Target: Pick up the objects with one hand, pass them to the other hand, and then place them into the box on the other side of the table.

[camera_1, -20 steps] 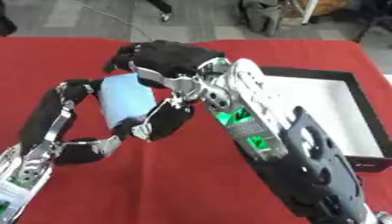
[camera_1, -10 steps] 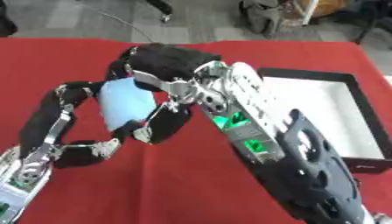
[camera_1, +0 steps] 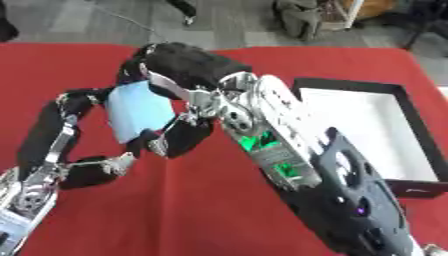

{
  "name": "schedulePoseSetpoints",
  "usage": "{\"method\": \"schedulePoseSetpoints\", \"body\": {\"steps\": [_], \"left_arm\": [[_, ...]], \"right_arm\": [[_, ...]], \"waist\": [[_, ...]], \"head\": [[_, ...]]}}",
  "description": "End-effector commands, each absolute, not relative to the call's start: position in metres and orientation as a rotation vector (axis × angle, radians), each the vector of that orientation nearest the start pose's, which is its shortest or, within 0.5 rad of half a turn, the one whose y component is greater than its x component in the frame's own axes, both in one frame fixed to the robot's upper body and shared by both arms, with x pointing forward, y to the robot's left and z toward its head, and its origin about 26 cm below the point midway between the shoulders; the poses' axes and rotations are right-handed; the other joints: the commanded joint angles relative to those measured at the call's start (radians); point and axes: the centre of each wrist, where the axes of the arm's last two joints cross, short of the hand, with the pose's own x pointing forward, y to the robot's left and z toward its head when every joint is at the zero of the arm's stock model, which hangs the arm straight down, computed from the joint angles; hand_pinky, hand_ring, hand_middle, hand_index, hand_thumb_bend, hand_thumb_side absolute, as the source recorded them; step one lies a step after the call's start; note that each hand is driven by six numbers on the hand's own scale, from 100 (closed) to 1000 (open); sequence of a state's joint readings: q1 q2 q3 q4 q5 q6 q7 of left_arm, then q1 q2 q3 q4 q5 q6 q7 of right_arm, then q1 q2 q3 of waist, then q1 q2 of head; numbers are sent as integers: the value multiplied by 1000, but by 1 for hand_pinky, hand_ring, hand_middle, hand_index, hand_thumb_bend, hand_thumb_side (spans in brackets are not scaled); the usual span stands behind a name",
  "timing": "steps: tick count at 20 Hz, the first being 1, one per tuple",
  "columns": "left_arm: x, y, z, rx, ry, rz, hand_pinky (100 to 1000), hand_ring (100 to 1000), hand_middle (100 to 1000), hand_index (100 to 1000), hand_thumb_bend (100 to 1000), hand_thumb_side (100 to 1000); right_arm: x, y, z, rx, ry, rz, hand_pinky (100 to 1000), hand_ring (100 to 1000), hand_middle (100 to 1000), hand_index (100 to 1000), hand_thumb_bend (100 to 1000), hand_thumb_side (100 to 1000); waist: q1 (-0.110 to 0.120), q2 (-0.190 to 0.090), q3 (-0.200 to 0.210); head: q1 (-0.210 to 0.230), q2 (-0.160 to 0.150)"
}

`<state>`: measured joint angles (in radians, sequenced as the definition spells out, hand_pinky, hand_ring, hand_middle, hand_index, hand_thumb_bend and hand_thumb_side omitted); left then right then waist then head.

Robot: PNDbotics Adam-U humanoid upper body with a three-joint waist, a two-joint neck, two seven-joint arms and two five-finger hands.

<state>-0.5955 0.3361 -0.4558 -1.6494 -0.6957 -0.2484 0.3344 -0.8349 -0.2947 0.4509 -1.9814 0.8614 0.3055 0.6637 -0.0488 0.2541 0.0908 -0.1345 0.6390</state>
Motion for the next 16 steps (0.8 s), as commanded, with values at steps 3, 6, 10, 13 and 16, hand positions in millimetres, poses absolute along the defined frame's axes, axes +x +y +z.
{"method": "schedulePoseSetpoints", "body": {"steps": [3, 6, 10, 13, 16], "left_arm": [[352, 142, 167, -771, 3116, 1358, 791, 737, 707, 846, 250, 369], [354, 145, 166, -875, 3064, 1508, 836, 782, 756, 900, 471, 444], [356, 148, 165, -1013, 3005, 1659, 855, 797, 771, 915, 556, 452], [356, 149, 166, -1098, 2990, 1703, 854, 797, 772, 919, 559, 449], [356, 151, 167, -1165, 3003, 1697, 852, 796, 771, 919, 541, 467]], "right_arm": [[285, -104, 309, -767, -1989, 1556, 846, 694, 370, 524, 100, 100], [285, -106, 311, -774, -1994, 1539, 846, 694, 360, 517, 100, 100], [285, -109, 313, -782, -2002, 1515, 845, 691, 353, 510, 100, 100], [286, -113, 315, -795, -2008, 1486, 844, 688, 349, 508, 100, 100], [287, -117, 317, -808, -2014, 1452, 843, 686, 344, 503, 100, 100]], "waist": [[6, -15, 0], [7, -16, 0], [7, -16, -1], [8, -16, -2], [8, -17, -4]], "head": [[-2, -8], [-3, -11], [-3, -13], [-2, -15], [-2, -16]]}}
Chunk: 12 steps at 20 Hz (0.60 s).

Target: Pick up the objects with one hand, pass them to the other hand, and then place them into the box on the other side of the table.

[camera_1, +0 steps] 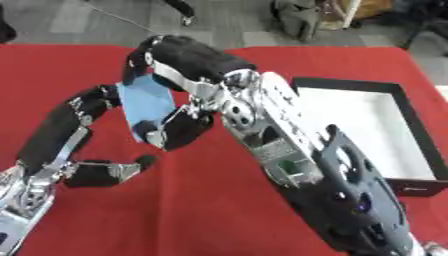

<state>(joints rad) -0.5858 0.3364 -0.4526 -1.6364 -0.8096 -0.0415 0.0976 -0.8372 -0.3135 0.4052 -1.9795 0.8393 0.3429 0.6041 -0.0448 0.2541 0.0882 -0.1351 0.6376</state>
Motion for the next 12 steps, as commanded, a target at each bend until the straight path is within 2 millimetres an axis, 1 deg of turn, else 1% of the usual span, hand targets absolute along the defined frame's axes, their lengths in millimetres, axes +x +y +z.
{"method": "schedulePoseSetpoints", "body": {"steps": [1, 5, 9, 11, 12], "left_arm": [[356, 152, 167, -1188, 3013, 1691, 851, 795, 770, 919, 539, 475], [357, 156, 166, -1267, 3040, 1689, 846, 791, 766, 915, 532, 495], [358, 165, 163, -1348, 3066, 1686, 840, 784, 759, 906, 510, 509], [359, 171, 163, -1383, 3081, 1672, 834, 777, 749, 889, 466, 539], [359, 175, 163, -1396, 3092, 1660, 827, 770, 740, 875, 403, 573]], "right_arm": [[288, -119, 317, -813, -2015, 1438, 843, 686, 343, 502, 100, 100], [291, -127, 318, -828, -2018, 1372, 842, 685, 336, 496, 100, 100], [295, -143, 320, -858, -2015, 1259, 842, 687, 340, 497, 100, 100], [298, -155, 322, -898, -2009, 1167, 841, 689, 339, 499, 100, 100], [300, -162, 323, -924, -2002, 1114, 841, 691, 341, 501, 100, 100]], "waist": [[5, -17, -2], [6, -17, -4], [9, -16, -6], [11, -16, -7], [12, -16, -7]], "head": [[-1, -15], [-2, -17], [-10, -18], [-19, -18], [-24, -19]]}}
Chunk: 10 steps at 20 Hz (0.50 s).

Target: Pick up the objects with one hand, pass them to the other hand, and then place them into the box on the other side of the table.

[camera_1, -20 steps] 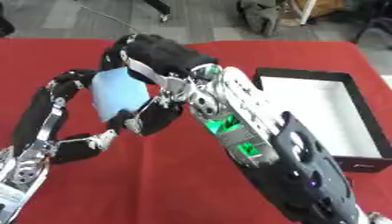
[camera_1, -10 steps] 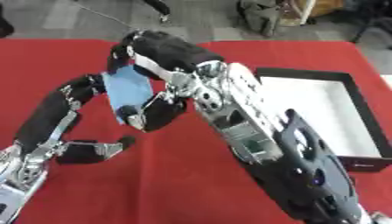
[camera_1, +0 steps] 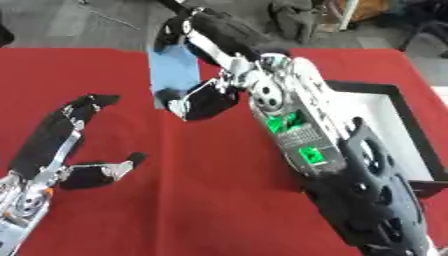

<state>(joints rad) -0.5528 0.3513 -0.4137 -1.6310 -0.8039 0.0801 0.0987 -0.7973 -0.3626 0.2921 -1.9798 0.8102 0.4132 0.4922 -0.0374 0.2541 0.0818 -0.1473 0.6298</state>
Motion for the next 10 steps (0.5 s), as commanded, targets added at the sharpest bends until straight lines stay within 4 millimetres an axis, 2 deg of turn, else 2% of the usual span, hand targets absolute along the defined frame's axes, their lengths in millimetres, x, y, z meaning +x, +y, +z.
{"method": "schedulePoseSetpoints", "body": {"steps": [1, 2, 4, 5, 10], "left_arm": [[359, 179, 164, 928, -2048, -1080, 825, 767, 738, 870, 356, 590], [358, 183, 165, 924, -2049, -1051, 819, 761, 732, 860, 277, 609], [357, 192, 169, 902, -2063, -989, 812, 753, 722, 843, 195, 634], [356, 196, 171, 885, -2070, -960, 797, 741, 708, 817, 122, 664], [349, 217, 181, 762, -2101, -762, 773, 704, 662, 782, 100, 785]], "right_arm": [[301, -171, 324, -961, -1988, 1048, 840, 692, 342, 502, 100, 100], [304, -180, 325, -1001, -1967, 978, 840, 693, 342, 502, 100, 100], [314, -198, 322, -1081, -1901, 848, 840, 694, 343, 503, 100, 100], [320, -207, 320, -1113, -1859, 796, 840, 695, 344, 505, 100, 100], [351, -250, 301, -1222, -1637, 579, 838, 696, 344, 505, 100, 100]], "waist": [[5, -15, -2], [6, -15, -2], [7, -15, -2], [8, -14, -3], [13, -11, -2]], "head": [[-18, -12], [-24, -13], [-34, -16], [-38, -18], [-54, -28]]}}
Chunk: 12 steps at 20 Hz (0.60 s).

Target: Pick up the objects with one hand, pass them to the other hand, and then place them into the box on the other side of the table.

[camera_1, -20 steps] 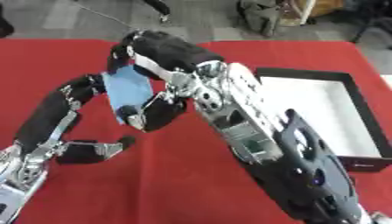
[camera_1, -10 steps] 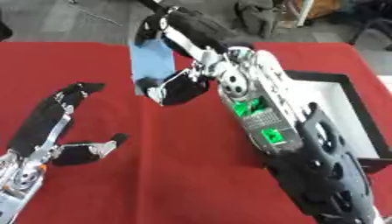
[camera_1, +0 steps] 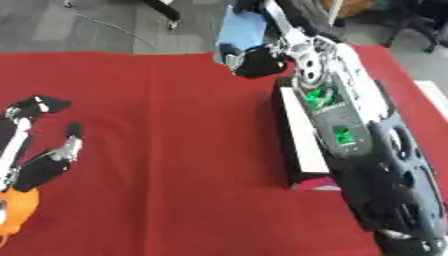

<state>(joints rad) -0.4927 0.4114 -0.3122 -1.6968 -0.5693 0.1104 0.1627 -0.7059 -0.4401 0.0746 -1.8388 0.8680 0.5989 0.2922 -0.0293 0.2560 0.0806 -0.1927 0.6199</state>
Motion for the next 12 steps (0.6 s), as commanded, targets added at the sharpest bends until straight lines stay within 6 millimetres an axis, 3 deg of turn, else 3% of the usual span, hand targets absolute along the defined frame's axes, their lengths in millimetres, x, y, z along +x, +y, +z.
{"method": "schedulePoseSetpoints", "body": {"steps": [1, 6, 12], "left_arm": [[348, 222, 181, 737, -2094, -712, 769, 697, 655, 779, 100, 790], [341, 247, 179, 657, -2051, -441, 762, 686, 646, 776, 100, 808], [329, 268, 181, 689, -2063, -194, 761, 685, 646, 776, 100, 801]], "right_arm": [[354, -257, 297, -1236, -1602, 546, 837, 695, 344, 505, 100, 100], [363, -291, 279, -1290, -1457, 429, 835, 693, 343, 504, 100, 100], [362, -323, 257, -1335, -1315, 359, 832, 690, 344, 504, 100, 100]], "waist": [[6, -12, -1], [8, -9, 1], [10, -10, 7]], "head": [[-11, -19], [-14, -21], [3, -14]]}}
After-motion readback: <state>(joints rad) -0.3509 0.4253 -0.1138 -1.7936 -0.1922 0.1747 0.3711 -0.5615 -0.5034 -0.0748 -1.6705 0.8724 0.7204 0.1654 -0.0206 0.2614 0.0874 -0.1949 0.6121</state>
